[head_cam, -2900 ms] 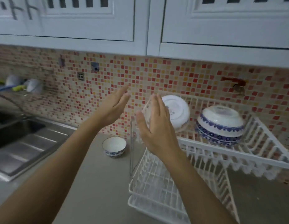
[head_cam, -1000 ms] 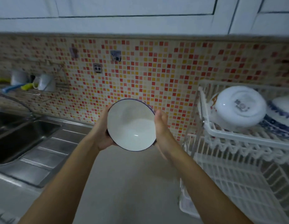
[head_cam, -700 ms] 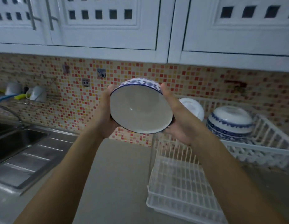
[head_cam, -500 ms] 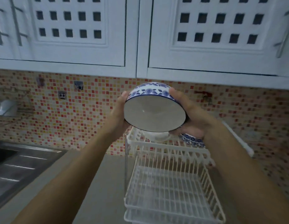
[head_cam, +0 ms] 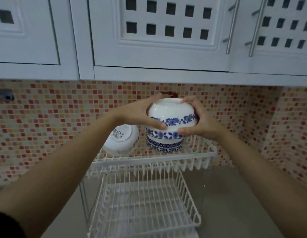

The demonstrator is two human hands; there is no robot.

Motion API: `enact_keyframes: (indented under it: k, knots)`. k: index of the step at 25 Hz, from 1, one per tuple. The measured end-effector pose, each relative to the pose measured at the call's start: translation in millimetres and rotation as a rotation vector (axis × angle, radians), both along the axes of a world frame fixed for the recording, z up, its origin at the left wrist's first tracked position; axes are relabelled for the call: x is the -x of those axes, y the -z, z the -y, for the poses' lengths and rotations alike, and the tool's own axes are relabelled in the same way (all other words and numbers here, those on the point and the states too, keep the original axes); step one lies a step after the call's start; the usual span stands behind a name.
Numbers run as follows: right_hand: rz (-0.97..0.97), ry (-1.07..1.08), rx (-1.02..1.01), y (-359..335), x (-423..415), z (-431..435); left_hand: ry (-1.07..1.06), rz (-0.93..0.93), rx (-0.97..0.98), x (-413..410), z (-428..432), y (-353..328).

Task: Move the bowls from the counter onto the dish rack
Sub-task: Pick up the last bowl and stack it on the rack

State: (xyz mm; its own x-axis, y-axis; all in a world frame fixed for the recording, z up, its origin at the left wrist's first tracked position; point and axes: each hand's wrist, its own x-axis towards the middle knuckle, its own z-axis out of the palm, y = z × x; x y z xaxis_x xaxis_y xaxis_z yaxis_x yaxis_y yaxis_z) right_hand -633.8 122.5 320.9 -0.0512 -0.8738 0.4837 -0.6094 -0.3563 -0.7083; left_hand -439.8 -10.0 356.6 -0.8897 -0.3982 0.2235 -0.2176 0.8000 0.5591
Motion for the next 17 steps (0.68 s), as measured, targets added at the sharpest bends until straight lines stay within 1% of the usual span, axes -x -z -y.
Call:
enact_keyframes:
  k: [3,6,9,13,17]
  knots:
    - [-0.116,0.016,-0.043,10,20,7,-0.009,-0.021,0.139,21,8,18]
    - [-0.279,0.089,-0.052,14,39,22,-0.089,-0.036,0.271,37,13,32]
    - [-0.459,0.128,-0.077,19,53,39,-0.153,-0.007,0.333,51,14,42]
    - [-0.519,0.059,-0.079,32,59,53,-0.237,0.025,0.372,62,16,59]
    - [-0.584,0.054,-0.081,44,66,65,-0.274,0.037,0.372,66,16,68]
